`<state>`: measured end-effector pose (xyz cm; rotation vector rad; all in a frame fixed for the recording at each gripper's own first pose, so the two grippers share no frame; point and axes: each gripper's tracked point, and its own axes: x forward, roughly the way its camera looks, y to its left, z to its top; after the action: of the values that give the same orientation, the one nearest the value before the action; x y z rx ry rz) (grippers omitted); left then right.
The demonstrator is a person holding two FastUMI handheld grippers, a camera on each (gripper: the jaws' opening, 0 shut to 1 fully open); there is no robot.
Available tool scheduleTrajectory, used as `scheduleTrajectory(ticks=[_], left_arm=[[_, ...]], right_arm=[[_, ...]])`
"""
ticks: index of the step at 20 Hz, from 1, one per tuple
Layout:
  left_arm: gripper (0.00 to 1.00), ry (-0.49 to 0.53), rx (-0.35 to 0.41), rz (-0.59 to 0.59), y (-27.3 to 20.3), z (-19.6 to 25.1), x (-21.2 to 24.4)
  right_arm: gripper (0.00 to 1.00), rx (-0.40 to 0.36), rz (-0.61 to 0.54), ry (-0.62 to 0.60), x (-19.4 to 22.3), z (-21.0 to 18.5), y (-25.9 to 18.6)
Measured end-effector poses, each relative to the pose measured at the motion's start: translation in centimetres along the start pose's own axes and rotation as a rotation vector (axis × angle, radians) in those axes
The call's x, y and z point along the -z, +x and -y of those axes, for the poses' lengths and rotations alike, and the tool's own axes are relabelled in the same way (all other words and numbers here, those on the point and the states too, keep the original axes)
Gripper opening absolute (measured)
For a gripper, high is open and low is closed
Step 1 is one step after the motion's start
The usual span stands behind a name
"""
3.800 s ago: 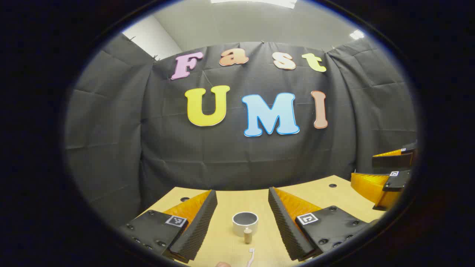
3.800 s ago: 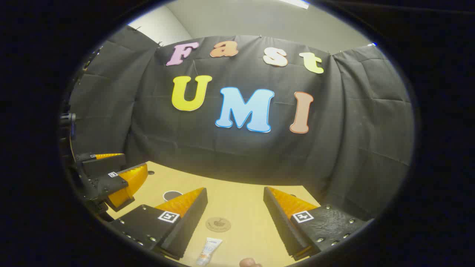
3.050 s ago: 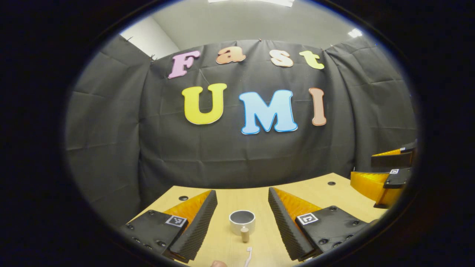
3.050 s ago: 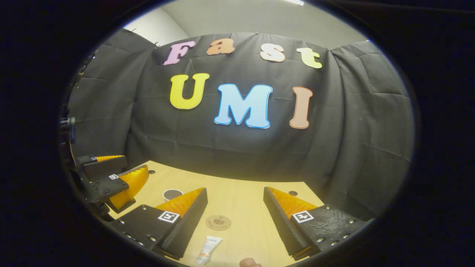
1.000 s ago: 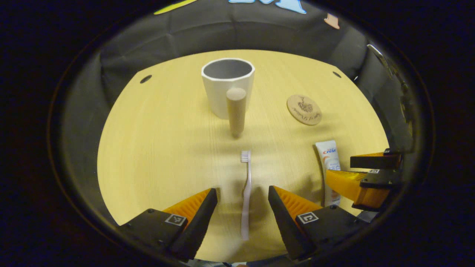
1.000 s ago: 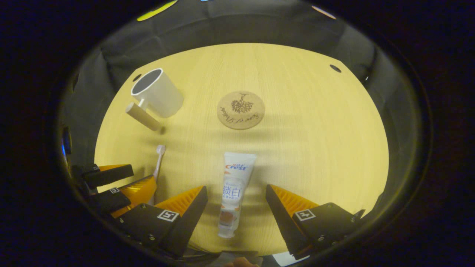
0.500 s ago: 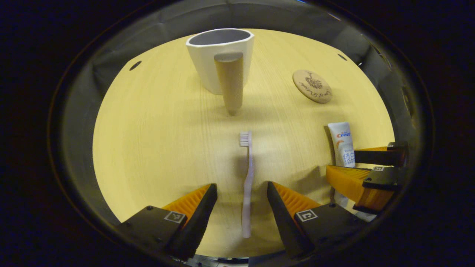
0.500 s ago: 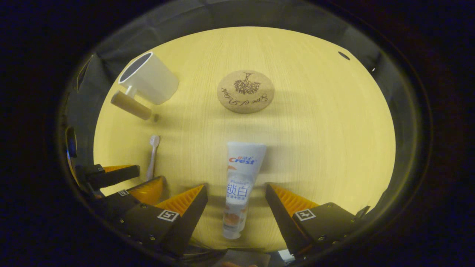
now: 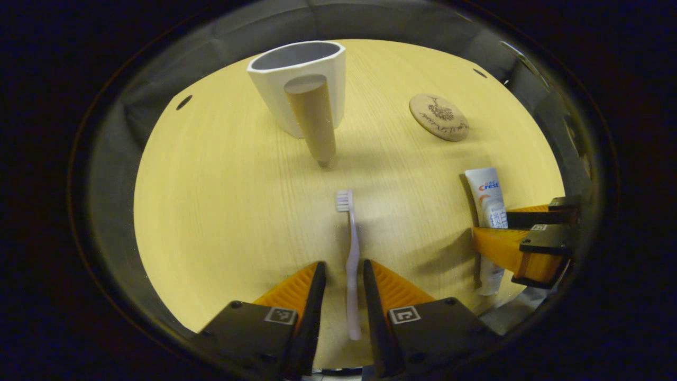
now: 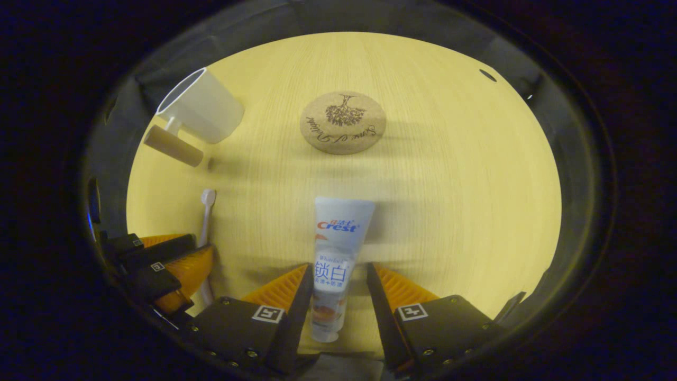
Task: Put the toothbrush and toothpaste on the desktop into the cup, then pick up the cup and place it on the coaster on the desktop.
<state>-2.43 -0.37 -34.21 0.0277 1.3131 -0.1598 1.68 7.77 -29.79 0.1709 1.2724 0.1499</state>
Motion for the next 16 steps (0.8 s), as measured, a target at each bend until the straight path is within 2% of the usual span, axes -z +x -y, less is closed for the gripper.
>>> scheduleTrajectory(ticks=[1,3,4,5,6,8,9,10,16], left_arm=[[0.43,-0.009,0.002,-0.006,-0.1,0.0,0.1],[0.19,-0.001,0.014,-0.002,-0.1,0.1,0.2],[0.08,-0.006,0.014,-0.001,-0.3,0.1,-0.1],[0.16,0.004,0.015,0.005,-0.2,0.1,0.1],[0.13,0.008,0.018,0.000,0.0,0.1,0.2],[0.13,0.030,0.026,0.005,-0.2,0.1,0.1],[0.13,0.023,0.031,0.017,-0.2,0.2,0.0],[0.08,0.027,0.036,0.020,-0.4,0.2,-0.1],[0.08,-0.005,0.048,0.088,-1.2,0.2,-0.3]], right_arm=[[0.60,0.009,0.004,0.016,0.0,0.1,0.1],[0.41,0.002,0.003,0.024,-0.1,0.2,0.2],[0.41,0.009,0.004,0.031,0.0,0.3,-0.1],[0.34,0.002,0.002,0.033,0.0,0.3,0.2],[0.31,-0.004,0.006,0.029,0.0,0.4,0.1],[0.34,-0.013,0.016,0.049,-0.2,0.4,0.2],[0.24,-0.024,0.018,0.056,0.0,0.2,0.0],[0.24,-0.032,0.022,0.065,-0.1,0.2,-0.1],[0.24,-0.081,0.090,0.092,-0.7,-0.3,-1.2]])
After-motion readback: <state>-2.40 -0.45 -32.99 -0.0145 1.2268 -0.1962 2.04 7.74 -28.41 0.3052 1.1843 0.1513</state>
